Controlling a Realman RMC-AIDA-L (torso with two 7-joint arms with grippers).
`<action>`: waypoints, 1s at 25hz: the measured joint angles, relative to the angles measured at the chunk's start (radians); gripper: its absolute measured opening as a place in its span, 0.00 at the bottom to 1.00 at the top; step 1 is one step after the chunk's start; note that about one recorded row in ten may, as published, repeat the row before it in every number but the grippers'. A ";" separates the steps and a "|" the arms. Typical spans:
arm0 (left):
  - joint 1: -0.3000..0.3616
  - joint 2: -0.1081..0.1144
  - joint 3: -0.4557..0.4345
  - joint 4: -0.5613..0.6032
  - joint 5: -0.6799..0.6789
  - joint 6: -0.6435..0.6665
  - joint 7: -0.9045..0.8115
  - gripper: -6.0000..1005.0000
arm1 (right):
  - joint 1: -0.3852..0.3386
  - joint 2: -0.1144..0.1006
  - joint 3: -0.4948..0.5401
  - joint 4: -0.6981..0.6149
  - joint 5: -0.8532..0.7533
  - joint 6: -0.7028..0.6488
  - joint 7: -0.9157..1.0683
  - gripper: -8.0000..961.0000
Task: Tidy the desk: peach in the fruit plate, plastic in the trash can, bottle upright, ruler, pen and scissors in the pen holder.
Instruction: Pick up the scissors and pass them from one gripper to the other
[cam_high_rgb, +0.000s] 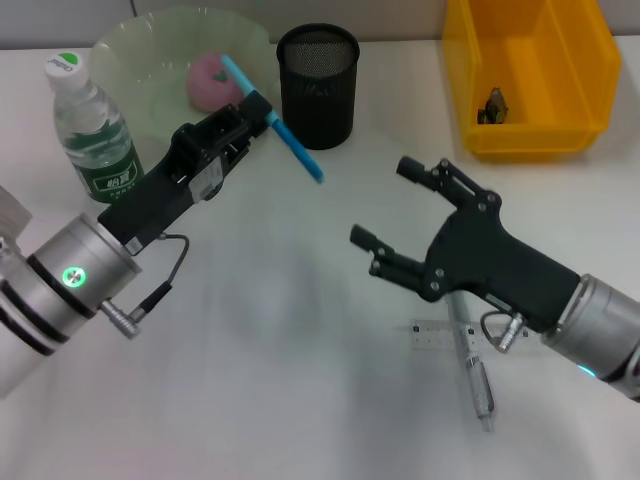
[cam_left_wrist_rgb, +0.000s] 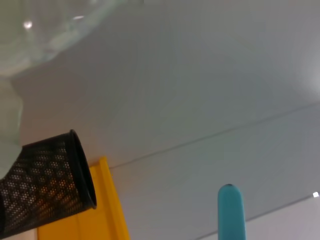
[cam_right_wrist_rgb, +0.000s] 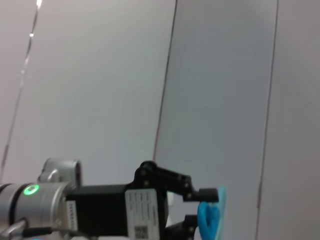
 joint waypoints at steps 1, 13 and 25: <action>-0.009 0.000 -0.017 -0.023 0.001 -0.005 0.008 0.23 | 0.006 0.000 0.017 0.012 -0.001 0.002 -0.015 0.87; -0.065 -0.002 -0.325 -0.139 0.237 -0.101 0.065 0.23 | 0.089 0.000 0.155 0.127 -0.020 0.088 -0.235 0.87; -0.058 -0.002 -0.440 -0.160 0.330 -0.127 0.070 0.23 | 0.081 0.000 0.415 0.162 -0.210 0.174 -0.363 0.87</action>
